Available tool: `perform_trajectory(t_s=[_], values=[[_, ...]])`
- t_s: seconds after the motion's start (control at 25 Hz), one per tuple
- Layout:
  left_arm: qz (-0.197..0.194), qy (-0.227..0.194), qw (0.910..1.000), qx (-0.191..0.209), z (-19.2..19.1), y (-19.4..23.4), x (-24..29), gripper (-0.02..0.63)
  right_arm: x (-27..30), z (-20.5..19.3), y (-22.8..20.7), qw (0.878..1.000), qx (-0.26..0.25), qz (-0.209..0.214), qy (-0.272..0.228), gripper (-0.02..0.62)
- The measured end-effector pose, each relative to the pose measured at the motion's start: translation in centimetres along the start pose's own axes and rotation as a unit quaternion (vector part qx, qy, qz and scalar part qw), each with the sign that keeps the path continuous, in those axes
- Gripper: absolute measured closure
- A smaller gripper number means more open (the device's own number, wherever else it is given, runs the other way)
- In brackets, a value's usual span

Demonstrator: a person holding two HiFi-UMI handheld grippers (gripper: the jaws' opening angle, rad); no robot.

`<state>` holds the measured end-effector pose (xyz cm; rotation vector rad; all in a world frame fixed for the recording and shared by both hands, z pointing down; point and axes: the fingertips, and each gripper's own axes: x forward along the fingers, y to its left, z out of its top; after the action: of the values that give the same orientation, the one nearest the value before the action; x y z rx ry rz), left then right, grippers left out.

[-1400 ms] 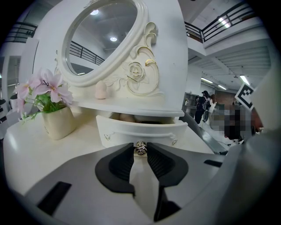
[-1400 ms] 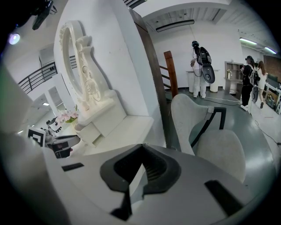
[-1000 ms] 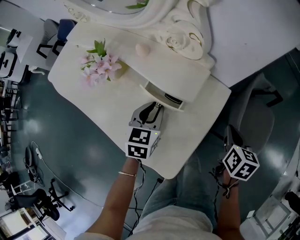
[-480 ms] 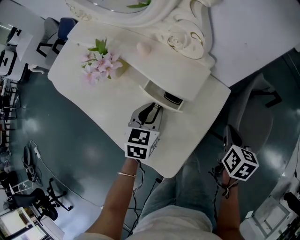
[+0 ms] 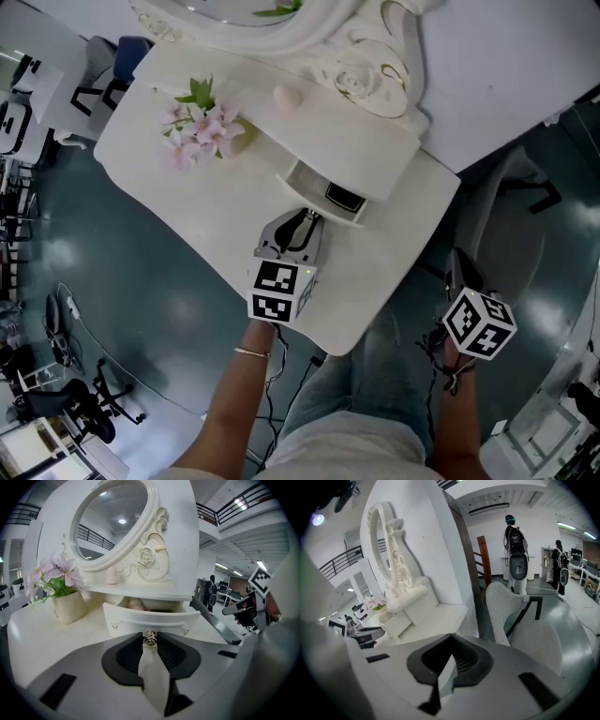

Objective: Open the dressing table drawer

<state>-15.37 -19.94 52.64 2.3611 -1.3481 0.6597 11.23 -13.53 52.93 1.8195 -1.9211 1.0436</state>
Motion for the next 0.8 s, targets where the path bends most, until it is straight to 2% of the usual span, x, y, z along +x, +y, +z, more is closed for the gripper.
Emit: perform_trajectory(t_s=[0.8], values=[[0.006, -0.001, 1.0000, -0.004, -0.8, 0.3, -1.2, 0.501, 0.1, -0.5, 1.2, 1.000, -0.010, 0.009, 0.005, 0.588]])
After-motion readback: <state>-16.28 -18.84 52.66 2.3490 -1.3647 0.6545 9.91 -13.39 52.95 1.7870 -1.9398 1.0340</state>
